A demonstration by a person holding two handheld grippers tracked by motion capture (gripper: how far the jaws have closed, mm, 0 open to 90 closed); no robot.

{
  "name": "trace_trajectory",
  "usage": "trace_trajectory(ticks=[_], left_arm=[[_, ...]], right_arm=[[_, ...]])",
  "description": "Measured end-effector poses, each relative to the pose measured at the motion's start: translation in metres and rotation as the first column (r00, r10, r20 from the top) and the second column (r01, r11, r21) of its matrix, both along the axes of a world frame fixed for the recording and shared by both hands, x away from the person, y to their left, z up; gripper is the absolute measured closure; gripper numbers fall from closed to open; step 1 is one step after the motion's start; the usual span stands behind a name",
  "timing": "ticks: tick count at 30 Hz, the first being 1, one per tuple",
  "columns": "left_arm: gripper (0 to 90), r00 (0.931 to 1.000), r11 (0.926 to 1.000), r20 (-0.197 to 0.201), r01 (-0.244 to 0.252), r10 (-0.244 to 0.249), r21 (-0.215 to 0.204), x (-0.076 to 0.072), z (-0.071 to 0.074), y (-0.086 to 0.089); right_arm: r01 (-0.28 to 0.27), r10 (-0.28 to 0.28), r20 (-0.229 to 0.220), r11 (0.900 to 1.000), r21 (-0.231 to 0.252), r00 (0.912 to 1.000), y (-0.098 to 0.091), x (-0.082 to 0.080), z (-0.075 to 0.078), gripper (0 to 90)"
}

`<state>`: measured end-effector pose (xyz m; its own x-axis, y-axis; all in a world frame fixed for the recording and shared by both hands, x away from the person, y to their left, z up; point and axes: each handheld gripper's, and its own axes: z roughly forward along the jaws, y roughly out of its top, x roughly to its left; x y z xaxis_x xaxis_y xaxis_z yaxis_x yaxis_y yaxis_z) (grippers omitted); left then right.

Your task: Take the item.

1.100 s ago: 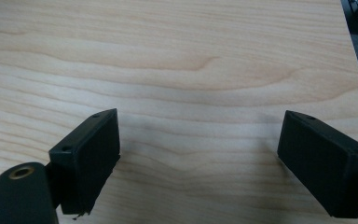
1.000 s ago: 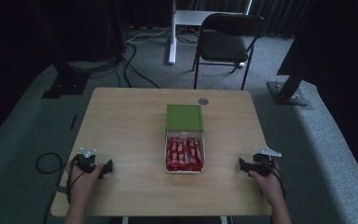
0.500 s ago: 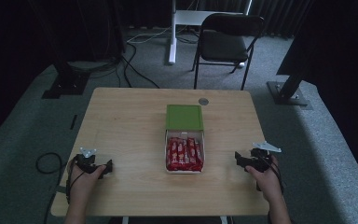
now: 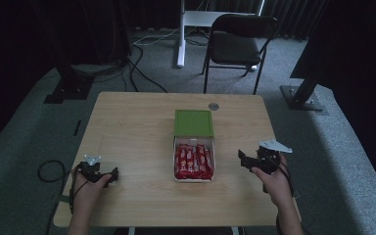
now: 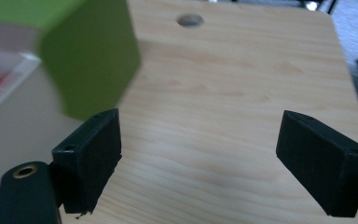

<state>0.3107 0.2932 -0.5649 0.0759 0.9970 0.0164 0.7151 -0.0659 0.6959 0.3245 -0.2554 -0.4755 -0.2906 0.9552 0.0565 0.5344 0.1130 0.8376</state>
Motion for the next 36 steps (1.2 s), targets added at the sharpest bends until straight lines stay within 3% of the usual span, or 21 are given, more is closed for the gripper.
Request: trace_trajectory(ticks=[11, 36], left_arm=[[1.2, 1.0000, 1.0000, 0.000, 0.000, 0.000, 0.000, 0.000, 0.000, 0.000], [1.1, 1.0000, 1.0000, 0.001, -0.001, 0.001, -0.001, 0.000, 0.000, 0.000]], right_arm=[[-0.065, 0.064, 0.046, 0.9979, 0.009, 0.9969, 0.027, -0.001, 0.020, 14.1], [-0.227, 0.225, 0.057, 0.9736, 0.024, 0.9727, 0.099, 0.002, 0.028, 18.1]])
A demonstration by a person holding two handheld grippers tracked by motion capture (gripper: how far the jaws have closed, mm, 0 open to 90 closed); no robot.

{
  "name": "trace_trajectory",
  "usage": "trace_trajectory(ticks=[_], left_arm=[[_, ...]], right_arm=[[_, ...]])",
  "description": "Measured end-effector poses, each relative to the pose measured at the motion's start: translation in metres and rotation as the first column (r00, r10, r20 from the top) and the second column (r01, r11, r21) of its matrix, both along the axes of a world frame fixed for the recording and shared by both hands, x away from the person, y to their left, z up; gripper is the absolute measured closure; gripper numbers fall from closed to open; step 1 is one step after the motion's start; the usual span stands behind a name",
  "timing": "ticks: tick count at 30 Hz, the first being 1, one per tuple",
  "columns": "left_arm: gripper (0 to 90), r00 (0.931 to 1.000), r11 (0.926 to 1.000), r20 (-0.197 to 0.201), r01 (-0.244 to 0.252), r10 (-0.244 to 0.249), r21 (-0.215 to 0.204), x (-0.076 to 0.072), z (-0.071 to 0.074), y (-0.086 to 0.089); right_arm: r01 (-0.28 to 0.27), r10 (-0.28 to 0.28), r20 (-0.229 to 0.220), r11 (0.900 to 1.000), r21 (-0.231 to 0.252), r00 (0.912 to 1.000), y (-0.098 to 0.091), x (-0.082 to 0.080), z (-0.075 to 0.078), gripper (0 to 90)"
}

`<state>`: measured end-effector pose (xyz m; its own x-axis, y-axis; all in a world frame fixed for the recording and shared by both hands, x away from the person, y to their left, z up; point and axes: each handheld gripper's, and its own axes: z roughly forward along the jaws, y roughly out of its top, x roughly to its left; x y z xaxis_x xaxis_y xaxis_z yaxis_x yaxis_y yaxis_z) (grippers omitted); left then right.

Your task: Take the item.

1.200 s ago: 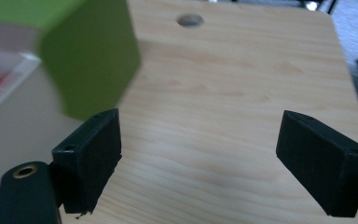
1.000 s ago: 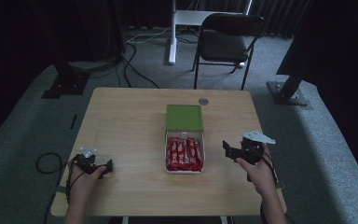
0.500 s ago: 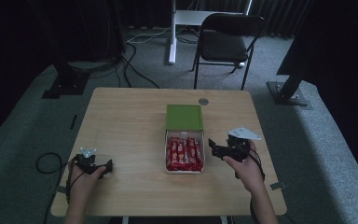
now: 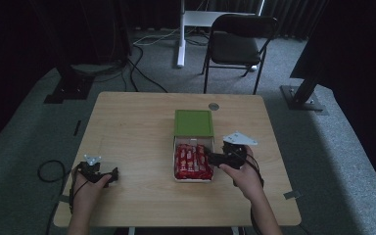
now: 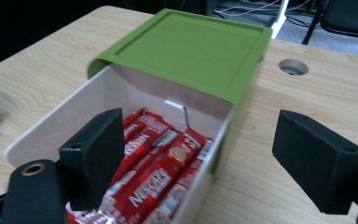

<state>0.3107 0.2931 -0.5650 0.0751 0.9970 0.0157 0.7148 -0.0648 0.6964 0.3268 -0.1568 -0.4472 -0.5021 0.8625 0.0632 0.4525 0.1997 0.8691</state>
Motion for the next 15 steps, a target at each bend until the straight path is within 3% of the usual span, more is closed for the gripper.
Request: trace_trajectory(ticks=[15], left_arm=[[1.2, 1.0000, 1.0000, 0.000, 0.000, 0.000, 0.000, 0.000, 0.000, 0.000]], right_arm=[[-0.094, 0.095, -0.012, 0.9953, 0.022, 0.9954, 0.031, -0.004, -0.004, 26.4]])
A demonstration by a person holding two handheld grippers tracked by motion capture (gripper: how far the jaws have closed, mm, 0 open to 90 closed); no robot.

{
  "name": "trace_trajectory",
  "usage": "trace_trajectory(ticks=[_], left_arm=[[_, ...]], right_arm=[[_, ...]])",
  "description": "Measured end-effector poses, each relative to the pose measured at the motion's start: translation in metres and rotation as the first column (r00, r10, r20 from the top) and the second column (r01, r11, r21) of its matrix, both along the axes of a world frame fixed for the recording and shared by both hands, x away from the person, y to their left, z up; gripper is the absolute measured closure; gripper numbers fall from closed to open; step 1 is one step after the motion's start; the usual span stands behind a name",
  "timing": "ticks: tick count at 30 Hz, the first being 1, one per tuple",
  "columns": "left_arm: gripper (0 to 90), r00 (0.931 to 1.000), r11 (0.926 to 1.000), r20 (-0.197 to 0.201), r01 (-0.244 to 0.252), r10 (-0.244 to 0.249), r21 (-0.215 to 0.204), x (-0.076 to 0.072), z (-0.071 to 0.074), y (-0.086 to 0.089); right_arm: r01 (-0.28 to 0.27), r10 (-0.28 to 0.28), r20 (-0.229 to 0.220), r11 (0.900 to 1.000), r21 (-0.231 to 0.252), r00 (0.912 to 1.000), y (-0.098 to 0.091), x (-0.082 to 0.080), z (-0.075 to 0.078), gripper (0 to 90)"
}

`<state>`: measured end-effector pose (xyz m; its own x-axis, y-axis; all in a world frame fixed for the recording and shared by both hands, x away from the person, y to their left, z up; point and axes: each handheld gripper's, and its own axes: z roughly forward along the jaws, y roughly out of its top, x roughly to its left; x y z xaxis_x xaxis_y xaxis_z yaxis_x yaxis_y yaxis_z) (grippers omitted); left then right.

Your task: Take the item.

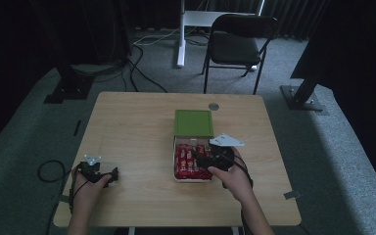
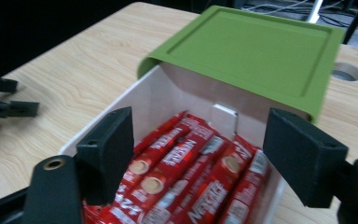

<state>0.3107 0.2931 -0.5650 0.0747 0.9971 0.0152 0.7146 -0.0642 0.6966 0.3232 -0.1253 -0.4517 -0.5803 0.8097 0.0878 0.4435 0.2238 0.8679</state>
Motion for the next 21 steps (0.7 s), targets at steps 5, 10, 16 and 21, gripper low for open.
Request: trace_trajectory(ticks=[5, 10, 16, 21], left_arm=[[1.2, 1.0000, 1.0000, 0.000, 0.000, 0.000, 0.000, 0.000, 0.000, 0.000], [1.2, 1.0000, 1.0000, 0.000, 0.000, 0.000, 0.000, 0.000, 0.000, 0.000], [1.2, 1.0000, 1.0000, -0.001, 0.001, -0.001, 0.000, 0.000, 0.000, 0.000], [1.1, 1.0000, 1.0000, 0.000, 0.000, 0.000, 0.000, 0.000, 0.000, 0.000]], right_arm=[[0.007, -0.007, -0.007, 0.9998, 0.018, 1.0000, 0.006, -0.002, -0.001, 30.8], [0.000, 0.001, -0.028, 0.9998, 0.020, 0.9996, 0.012, -0.002, -0.007, 36.3], [-0.029, 0.027, -0.074, 0.9994, -0.018, 0.9969, 0.022, -0.003, -0.017, 41.9], [-0.047, 0.043, -0.100, 0.9983, -0.036, 0.9940, 0.032, -0.005, -0.025, 46.5]])
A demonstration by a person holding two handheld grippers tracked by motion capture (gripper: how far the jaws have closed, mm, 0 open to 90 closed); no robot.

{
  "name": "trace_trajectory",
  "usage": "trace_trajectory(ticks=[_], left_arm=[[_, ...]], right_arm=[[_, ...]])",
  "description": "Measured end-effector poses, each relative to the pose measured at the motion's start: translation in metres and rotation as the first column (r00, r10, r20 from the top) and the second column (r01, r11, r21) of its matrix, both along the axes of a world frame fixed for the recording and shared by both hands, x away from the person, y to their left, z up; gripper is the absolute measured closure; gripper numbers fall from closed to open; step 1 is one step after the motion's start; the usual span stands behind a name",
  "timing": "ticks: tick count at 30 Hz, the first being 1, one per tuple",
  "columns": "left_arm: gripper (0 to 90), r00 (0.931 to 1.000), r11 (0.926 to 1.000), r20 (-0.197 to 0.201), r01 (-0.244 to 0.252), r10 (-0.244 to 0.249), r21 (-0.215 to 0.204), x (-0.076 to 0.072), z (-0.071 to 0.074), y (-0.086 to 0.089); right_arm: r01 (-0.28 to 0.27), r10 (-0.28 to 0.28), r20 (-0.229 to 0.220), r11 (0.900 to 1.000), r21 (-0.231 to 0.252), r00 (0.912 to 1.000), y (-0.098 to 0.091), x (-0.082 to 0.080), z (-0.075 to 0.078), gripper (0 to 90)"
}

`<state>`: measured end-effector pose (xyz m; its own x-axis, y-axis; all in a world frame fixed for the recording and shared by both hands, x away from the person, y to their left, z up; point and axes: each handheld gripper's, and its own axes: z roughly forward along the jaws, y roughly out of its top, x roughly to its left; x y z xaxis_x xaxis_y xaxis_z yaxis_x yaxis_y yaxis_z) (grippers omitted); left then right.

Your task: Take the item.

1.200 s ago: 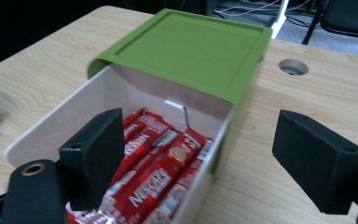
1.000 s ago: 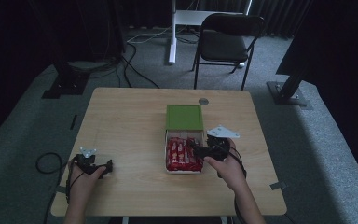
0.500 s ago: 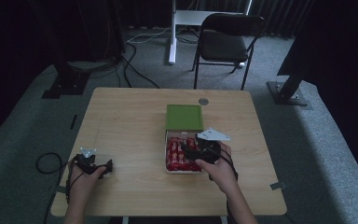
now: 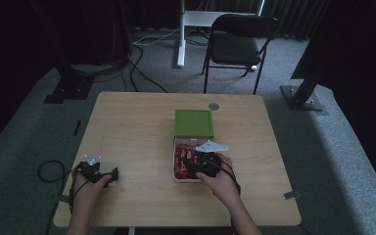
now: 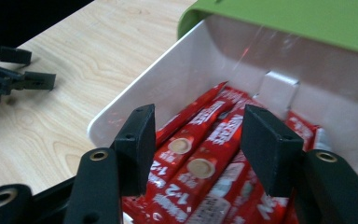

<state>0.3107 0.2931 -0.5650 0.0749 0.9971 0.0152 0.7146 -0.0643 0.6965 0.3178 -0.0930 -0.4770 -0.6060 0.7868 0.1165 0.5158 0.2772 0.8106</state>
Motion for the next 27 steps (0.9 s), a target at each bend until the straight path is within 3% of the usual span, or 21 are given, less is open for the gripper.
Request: trace_trajectory(ticks=[6, 9, 13, 15, 22, 27], left_arm=[[1.2, 1.0000, 1.0000, -0.001, 0.000, 0.000, 0.000, 0.000, 0.000, 0.000], [1.2, 1.0000, 1.0000, 0.000, 0.000, 0.000, 0.000, 0.000, 0.000, 0.000], [1.2, 1.0000, 1.0000, -0.001, 0.000, 0.000, 0.000, 0.000, 0.000, 0.000], [1.2, 1.0000, 1.0000, -0.001, 0.000, 0.000, 0.000, 0.000, 0.000, 0.000], [1.2, 1.0000, 1.0000, -0.001, 0.000, 0.000, 0.000, 0.000, 0.000, 0.000], [1.2, 1.0000, 1.0000, 0.000, 0.000, 0.000, 0.000, 0.000, 0.000, 0.000]], right_arm=[[0.002, -0.003, -0.022, 0.9995, -0.033, 0.9998, 0.009, -0.001, -0.011, 52.9], [0.027, -0.029, -0.041, 0.9988, -0.041, 0.9987, 0.011, 0.000, -0.015, 52.9], [0.074, -0.076, -0.032, 0.9945, -0.074, 0.9966, 0.012, 0.000, -0.020, 53.3], [0.088, -0.090, -0.056, 0.9949, -0.051, 0.9943, 0.012, 0.001, -0.022, 53.3], [0.097, -0.100, -0.063, 0.9938, -0.055, 0.9930, 0.018, 0.001, -0.025, 52.9], [0.124, -0.126, -0.081, 0.9920, -0.026, 0.9888, 0.017, 0.003, -0.027, 60.0]])
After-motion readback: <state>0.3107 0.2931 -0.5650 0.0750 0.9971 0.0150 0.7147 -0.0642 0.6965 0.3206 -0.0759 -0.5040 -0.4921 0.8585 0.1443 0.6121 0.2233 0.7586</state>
